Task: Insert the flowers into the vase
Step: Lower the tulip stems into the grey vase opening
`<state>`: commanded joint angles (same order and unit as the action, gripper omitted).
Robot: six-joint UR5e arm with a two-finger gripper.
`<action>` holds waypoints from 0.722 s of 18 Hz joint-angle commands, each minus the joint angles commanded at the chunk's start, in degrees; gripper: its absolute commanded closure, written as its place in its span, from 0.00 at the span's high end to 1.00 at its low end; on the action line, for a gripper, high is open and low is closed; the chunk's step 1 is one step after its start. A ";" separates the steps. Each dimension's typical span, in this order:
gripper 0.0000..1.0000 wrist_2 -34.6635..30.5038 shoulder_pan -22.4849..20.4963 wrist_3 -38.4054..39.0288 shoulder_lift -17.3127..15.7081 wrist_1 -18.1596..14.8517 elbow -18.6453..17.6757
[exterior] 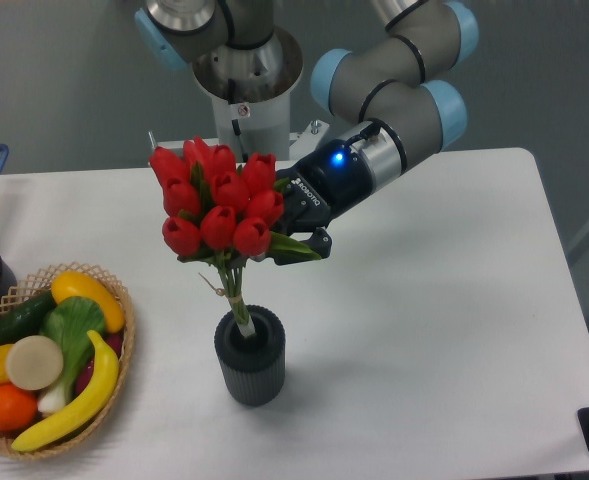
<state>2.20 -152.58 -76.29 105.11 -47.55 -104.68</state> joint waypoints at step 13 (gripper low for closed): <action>0.37 -0.09 -1.14 0.00 3.87 -0.09 -0.09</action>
<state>2.11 -153.72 -76.29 108.98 -47.64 -104.77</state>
